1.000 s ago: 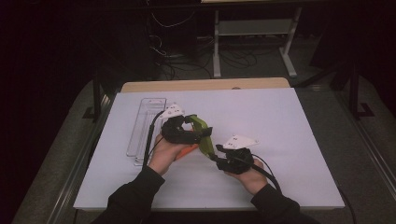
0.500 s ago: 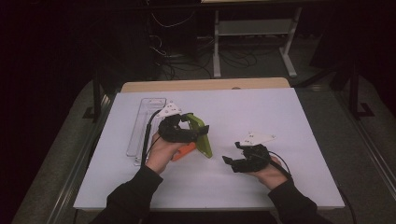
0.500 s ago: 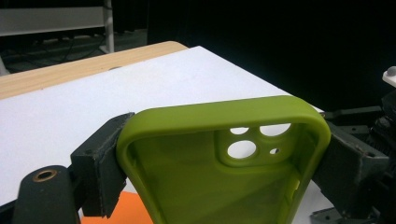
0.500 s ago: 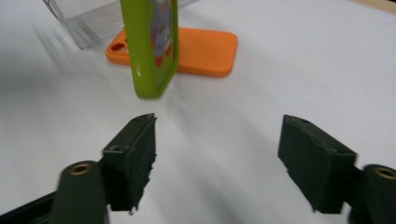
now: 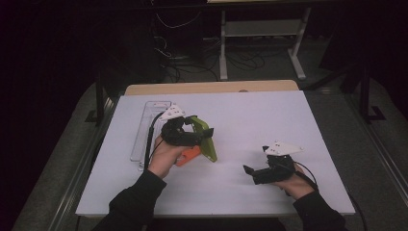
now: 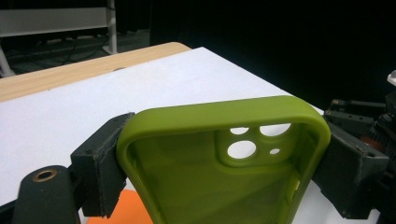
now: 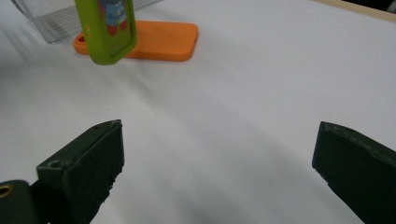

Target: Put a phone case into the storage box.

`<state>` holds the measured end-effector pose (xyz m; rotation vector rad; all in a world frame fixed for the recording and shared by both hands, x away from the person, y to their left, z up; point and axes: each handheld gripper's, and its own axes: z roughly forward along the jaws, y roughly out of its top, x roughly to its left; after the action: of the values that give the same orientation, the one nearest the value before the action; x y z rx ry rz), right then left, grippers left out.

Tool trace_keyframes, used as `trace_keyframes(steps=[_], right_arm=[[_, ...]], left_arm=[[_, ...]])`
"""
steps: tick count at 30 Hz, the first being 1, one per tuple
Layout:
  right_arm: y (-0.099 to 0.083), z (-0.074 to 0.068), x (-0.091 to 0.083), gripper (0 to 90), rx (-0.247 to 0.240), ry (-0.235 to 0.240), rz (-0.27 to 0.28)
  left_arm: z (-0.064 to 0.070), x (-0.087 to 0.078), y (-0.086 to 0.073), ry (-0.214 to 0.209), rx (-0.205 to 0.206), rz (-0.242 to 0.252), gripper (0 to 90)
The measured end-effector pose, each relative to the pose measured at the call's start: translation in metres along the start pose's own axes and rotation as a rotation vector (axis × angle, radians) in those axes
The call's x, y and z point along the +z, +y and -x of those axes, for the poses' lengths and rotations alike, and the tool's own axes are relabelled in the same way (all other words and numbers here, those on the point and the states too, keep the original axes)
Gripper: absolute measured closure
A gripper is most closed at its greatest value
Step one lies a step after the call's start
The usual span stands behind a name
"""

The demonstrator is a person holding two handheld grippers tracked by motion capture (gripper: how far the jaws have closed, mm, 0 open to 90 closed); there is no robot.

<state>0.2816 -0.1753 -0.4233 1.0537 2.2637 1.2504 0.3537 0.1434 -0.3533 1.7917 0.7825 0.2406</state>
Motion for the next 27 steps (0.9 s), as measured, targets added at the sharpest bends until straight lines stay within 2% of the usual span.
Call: trace_keyframes(steps=[4,7,10,12,15,24,27], right_arm=[[-0.005,0.002,-0.003,0.0,0.009,-0.013,-0.006],[-0.010,0.003,-0.005,0.0,-0.003,-0.024,0.000],[-0.014,0.003,-0.005,0.0,0.016,-0.026,0.008],[-0.017,0.003,-0.004,0.0,0.002,-0.029,-0.002],[-0.018,0.001,-0.002,0.0,0.021,-0.029,-0.014],[-0.018,0.003,-0.001,0.0,-0.007,-0.034,-0.020],[-0.018,0.001,-0.001,0.0,0.009,-0.028,-0.030]], left_arm=[[-0.001,-0.002,0.002,0.003,0.007,0.008,14.4],[-0.002,-0.004,0.006,0.009,0.008,0.012,14.4],[-0.005,-0.007,0.012,0.020,0.018,0.014,14.4],[-0.007,-0.008,0.016,0.027,0.024,0.021,14.3],[-0.010,-0.010,0.024,0.036,0.037,0.026,14.4],[-0.029,-0.021,0.054,0.091,0.051,0.056,14.3],[-0.035,-0.025,0.062,0.114,0.057,0.056,14.3]])
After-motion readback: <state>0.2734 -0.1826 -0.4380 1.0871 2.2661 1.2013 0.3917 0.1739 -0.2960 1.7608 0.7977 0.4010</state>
